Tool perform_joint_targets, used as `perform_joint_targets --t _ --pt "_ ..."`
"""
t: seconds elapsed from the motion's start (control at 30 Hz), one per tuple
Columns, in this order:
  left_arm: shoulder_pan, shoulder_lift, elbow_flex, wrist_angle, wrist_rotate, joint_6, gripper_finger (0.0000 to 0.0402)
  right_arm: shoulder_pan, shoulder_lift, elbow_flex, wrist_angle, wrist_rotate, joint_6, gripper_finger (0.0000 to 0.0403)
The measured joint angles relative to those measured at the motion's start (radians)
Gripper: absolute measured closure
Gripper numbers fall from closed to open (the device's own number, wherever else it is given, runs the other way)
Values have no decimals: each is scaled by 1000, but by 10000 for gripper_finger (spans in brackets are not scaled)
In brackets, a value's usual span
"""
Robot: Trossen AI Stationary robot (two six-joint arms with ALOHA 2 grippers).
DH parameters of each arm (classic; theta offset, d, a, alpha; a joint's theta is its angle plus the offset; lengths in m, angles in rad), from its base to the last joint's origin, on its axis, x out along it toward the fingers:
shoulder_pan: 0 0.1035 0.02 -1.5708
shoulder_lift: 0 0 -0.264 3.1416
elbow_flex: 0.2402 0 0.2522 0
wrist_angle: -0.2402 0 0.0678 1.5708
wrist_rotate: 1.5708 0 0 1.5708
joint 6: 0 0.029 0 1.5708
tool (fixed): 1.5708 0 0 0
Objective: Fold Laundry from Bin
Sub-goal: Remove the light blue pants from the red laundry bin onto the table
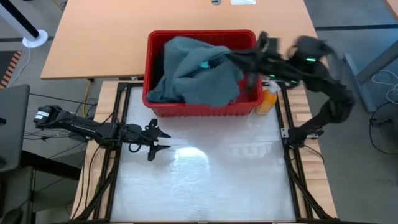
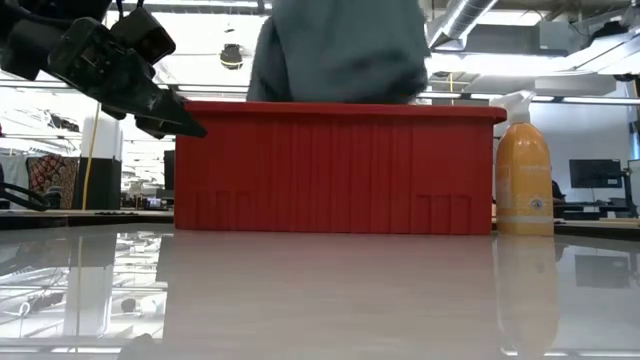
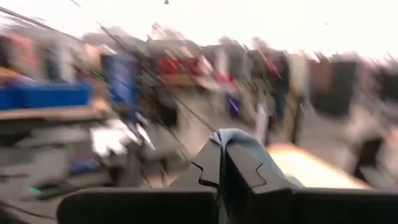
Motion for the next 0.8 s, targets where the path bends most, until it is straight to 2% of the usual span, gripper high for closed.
perform_joint_targets --t 0.17,0.27,0.37,0.47,0.57,0.8 --pt "0 0 0 1 0 0 184 180 -67 0 89 -165 -172 378" --pt "0 0 0 1 -4 0 184 282 -89 0 65 -184 -240 372" --pt "0 0 0 0 -18 1 184 348 -101 -1 -69 -194 -264 373" --pt "0 0 0 0 -19 1 184 361 -99 -21 -246 -119 -222 376" --pt "0 0 0 0 -19 1 184 340 -82 -84 -344 -59 -107 376" --pt "0 0 0 -1 -19 0 184 253 -59 -366 -356 -57 116 374"
